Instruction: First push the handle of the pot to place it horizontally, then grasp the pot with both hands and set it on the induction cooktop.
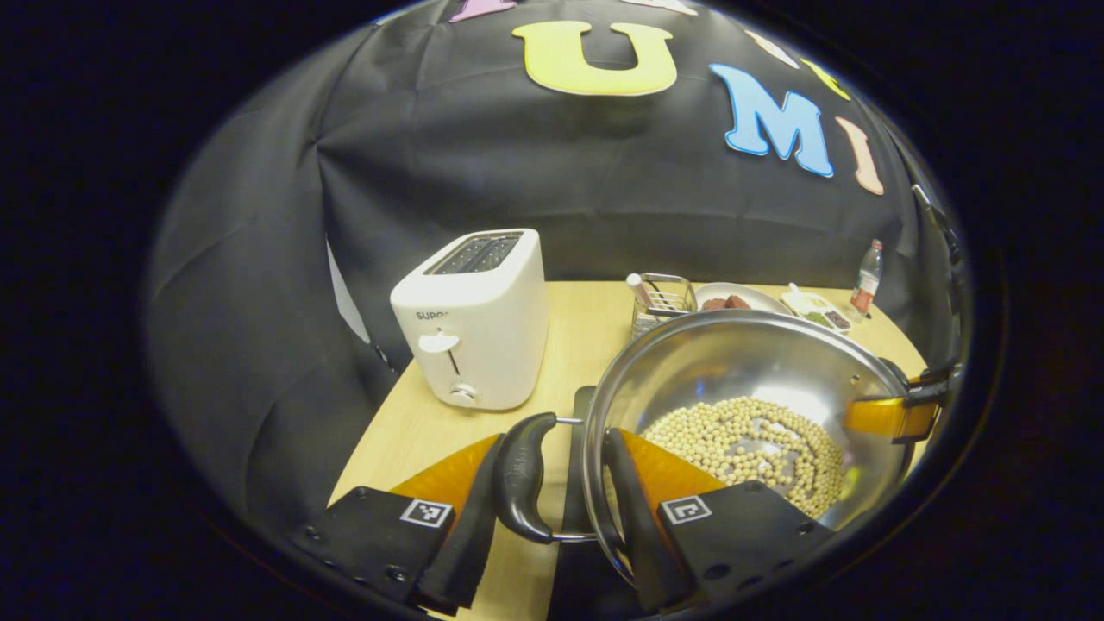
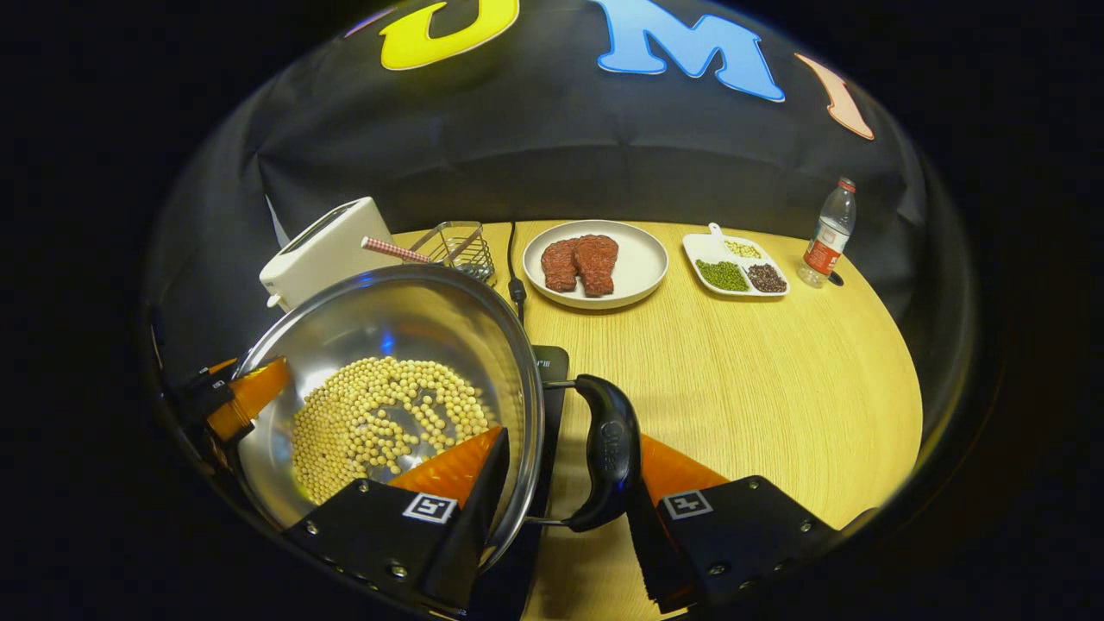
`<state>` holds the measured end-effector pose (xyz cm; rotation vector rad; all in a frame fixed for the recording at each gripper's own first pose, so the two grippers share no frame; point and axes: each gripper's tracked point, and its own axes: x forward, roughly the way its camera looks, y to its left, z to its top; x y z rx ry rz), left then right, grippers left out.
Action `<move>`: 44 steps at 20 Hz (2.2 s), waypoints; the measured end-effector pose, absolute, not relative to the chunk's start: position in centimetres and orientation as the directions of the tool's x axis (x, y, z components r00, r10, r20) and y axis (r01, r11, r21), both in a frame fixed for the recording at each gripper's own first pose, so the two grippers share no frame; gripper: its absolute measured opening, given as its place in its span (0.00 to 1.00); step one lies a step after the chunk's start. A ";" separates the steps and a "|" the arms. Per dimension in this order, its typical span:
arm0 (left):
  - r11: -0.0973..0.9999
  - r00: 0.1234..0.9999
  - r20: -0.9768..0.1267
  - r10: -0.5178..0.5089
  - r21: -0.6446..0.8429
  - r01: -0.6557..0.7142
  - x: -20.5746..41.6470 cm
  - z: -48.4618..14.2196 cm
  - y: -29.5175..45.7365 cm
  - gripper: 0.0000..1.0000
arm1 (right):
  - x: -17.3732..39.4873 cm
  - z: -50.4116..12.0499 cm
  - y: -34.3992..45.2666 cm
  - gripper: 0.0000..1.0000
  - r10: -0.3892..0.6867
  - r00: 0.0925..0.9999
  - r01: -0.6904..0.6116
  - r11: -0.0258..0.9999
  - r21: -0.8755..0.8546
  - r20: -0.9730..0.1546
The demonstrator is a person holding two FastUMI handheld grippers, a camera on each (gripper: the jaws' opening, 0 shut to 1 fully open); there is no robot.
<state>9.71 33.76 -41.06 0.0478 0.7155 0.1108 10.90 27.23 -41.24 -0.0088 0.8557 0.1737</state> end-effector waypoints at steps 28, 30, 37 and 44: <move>0.984 0.808 -0.562 0.177 0.082 -0.158 8.1 -38.6 35.2 0.93 | 11.4 -40.0 26.7 0.78 0.169 0.690 -0.181 0.982 0.058 -0.704; 0.980 0.824 -0.532 0.195 0.080 -0.180 7.7 -36.7 35.5 0.90 | 11.5 -38.3 25.9 0.78 0.166 0.720 -0.175 0.983 0.055 -0.674; 0.985 0.905 -0.389 0.172 0.055 -0.164 8.4 -26.3 31.1 0.93 | 11.9 -28.9 21.4 0.79 0.145 0.847 -0.127 0.989 0.071 -0.511; 0.998 0.964 -0.256 0.069 0.032 -0.062 9.2 -15.8 19.8 0.84 | 11.4 -18.0 15.3 0.79 0.118 0.926 -0.093 0.992 0.086 -0.357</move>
